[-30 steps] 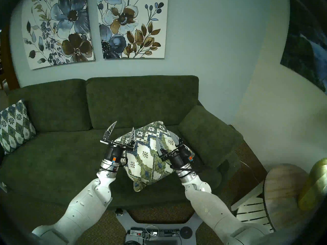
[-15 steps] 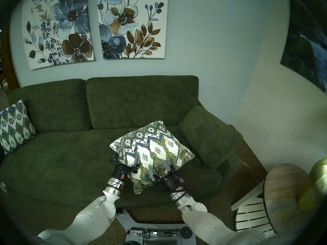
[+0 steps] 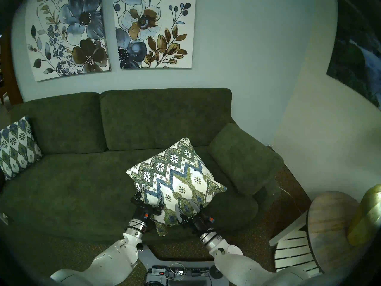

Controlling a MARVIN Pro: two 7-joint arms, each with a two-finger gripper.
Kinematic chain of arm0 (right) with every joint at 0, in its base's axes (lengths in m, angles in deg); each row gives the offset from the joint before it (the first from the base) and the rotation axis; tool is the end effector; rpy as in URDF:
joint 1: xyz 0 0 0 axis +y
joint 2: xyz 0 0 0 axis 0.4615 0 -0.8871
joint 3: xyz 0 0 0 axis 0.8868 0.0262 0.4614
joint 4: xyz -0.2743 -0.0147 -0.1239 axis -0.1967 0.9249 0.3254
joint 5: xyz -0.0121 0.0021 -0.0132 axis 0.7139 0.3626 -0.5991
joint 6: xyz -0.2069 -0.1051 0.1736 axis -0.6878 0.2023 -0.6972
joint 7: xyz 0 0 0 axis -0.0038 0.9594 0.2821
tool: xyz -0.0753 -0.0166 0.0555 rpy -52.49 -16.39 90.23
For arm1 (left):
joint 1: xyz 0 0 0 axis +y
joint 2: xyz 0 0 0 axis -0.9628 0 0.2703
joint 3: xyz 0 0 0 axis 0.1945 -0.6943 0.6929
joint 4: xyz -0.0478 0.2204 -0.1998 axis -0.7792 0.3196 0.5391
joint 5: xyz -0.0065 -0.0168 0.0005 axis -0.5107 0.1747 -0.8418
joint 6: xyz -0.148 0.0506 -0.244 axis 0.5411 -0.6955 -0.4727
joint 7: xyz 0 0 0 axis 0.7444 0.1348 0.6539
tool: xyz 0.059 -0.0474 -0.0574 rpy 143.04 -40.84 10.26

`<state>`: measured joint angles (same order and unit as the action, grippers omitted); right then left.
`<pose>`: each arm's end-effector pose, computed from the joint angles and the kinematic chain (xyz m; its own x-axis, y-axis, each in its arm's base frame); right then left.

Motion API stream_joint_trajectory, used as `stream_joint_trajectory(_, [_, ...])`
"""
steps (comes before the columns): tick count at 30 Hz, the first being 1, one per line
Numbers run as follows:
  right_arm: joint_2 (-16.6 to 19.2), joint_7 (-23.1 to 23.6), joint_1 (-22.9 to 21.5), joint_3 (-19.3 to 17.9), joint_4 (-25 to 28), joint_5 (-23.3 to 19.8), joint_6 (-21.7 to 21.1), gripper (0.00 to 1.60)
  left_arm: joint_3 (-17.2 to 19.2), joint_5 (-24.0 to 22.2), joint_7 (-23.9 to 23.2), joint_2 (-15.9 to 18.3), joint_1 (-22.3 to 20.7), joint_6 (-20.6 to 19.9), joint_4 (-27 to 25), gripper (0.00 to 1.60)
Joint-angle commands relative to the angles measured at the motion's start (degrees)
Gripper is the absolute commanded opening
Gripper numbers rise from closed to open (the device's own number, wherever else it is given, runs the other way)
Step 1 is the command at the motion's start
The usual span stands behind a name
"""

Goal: Fluff a cushion

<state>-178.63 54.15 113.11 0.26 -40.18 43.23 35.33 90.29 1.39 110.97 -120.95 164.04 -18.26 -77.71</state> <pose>0.2475 0.1119 -0.5476 0.2256 -0.3812 0.8965 0.5591 -0.7030 -0.4396 0.2703 0.0333 -0.5291 -0.1639 -0.5096 0.8446 -0.1674 -0.8294 -0.5329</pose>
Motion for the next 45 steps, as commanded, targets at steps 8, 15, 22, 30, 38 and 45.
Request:
stream_joint_trajectory(8, [-1.1,-0.8,-2.6,-0.2,-3.4,0.1,-0.5,1.6,0.5,-2.7,-1.2,-2.6,-0.9,-0.6,6.9,1.6])
stream_joint_trajectory(15, [-3.1,1.5,-6.8,0.6,0.6,0.3,1.4,1.6,1.0,-4.4,-1.7,-4.9,-3.0,-0.2,9.9,1.6])
stream_joint_trajectory(22, [-2.3,6.4,-5.4,3.8,5.0,1.2,4.9,1.6,1.7,-5.8,-1.6,-6.1,-4.5,0.5,11.0,1.6])
stream_joint_trajectory(30, [-1.4,9.6,-4.0,6.4,10.0,1.7,8.9,1.6,1.7,-6.8,-1.6,-7.8,-6.3,1.0,11.4,1.6])
stream_joint_trajectory(38, [-1.2,6.3,-4.3,6.2,16.4,1.3,9.5,1.6,0.3,-7.7,-2.5,-10.7,-7.0,2.4,13.5,1.6])
stream_joint_trajectory(45, [1.7,1.3,-10.5,1.6,15.8,-0.5,8.1,1.6,-1.0,-8.4,-1.8,-11.3,-3.2,7.7,14.2,1.6])
